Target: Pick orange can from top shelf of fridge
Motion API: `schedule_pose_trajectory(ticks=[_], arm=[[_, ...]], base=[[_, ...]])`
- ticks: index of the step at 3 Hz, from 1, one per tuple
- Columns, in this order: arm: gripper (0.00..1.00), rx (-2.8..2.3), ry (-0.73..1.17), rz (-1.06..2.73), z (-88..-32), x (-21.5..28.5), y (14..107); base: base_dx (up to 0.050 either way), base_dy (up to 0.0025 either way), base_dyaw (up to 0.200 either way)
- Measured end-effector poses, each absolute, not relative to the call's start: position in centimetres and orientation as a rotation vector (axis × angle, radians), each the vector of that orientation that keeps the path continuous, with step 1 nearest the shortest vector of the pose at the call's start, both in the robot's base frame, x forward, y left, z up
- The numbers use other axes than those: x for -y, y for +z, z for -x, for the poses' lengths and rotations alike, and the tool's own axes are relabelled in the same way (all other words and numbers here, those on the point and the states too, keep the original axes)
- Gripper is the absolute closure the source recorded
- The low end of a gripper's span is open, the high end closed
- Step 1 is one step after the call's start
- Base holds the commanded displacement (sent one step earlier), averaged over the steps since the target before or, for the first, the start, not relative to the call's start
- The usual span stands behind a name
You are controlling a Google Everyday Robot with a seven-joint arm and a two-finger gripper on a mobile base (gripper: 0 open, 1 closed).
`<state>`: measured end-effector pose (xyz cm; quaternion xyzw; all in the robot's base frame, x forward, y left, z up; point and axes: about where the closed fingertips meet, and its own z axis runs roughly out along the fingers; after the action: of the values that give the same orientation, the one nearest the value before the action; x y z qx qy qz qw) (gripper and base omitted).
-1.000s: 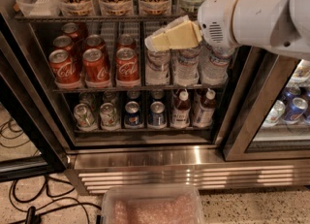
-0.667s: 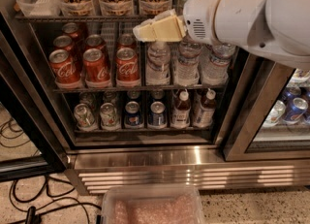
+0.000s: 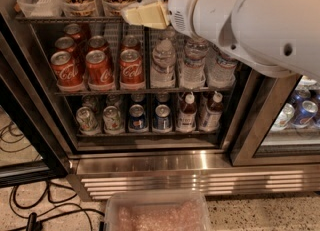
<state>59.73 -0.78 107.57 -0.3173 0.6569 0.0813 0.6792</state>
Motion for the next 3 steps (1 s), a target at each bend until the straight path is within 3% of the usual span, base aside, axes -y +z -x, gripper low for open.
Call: schedule_pose_trajectory(ticks=[3], arm=[[0.19,-1.460,0.175,0.676,-58.8,0.5,108.6]], base=[[0.000,0.00000,0.000]])
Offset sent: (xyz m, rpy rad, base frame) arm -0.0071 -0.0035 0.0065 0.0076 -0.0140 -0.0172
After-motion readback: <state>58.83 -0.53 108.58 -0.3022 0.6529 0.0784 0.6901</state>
